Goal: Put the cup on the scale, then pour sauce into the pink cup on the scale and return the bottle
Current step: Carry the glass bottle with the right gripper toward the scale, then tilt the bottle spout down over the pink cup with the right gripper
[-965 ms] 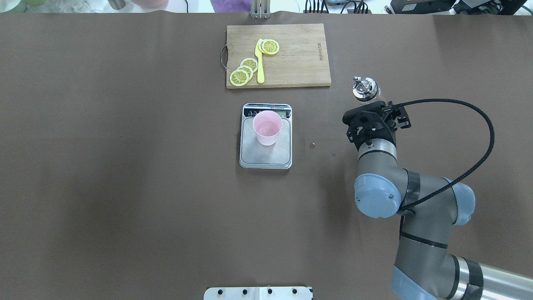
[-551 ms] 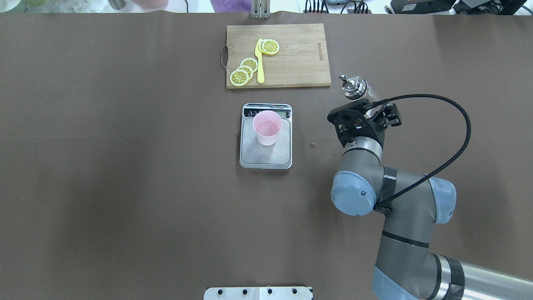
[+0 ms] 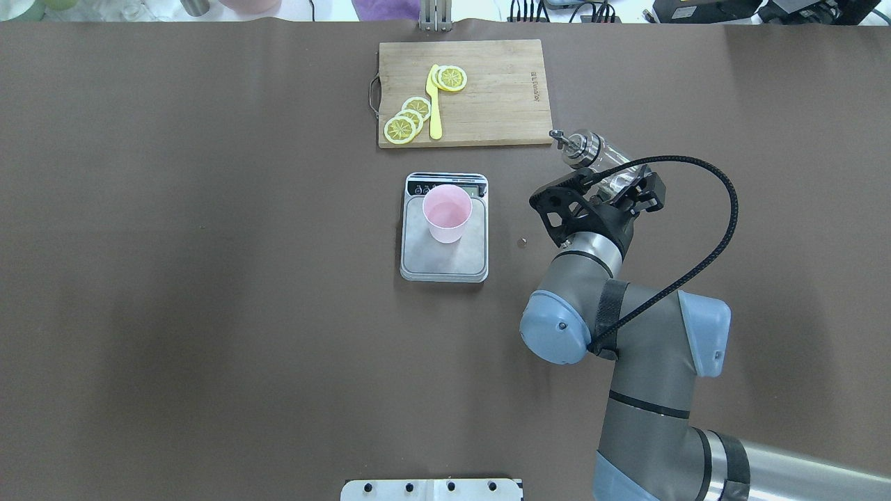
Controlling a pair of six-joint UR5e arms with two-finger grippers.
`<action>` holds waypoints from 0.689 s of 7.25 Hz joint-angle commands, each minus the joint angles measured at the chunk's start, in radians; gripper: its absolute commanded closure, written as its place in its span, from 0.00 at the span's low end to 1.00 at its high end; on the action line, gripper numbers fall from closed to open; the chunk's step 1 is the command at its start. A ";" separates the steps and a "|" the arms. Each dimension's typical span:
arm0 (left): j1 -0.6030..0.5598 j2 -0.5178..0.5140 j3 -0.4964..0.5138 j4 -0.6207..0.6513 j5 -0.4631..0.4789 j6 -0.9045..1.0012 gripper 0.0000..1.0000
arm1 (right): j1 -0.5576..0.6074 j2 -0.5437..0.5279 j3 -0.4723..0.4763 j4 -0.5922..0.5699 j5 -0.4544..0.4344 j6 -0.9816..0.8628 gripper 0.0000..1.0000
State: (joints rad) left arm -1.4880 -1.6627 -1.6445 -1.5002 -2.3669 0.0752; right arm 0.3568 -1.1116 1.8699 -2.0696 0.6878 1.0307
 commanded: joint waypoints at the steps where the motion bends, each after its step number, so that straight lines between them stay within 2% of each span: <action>1: 0.000 0.001 0.000 0.000 0.000 0.000 0.01 | -0.005 0.038 0.000 -0.158 -0.014 0.002 1.00; 5: 0.000 0.003 0.006 0.000 0.000 0.000 0.01 | -0.029 0.100 -0.005 -0.355 -0.022 0.022 1.00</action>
State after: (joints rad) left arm -1.4880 -1.6608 -1.6422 -1.5002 -2.3669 0.0752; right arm 0.3328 -1.0387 1.8672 -2.3543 0.6662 1.0504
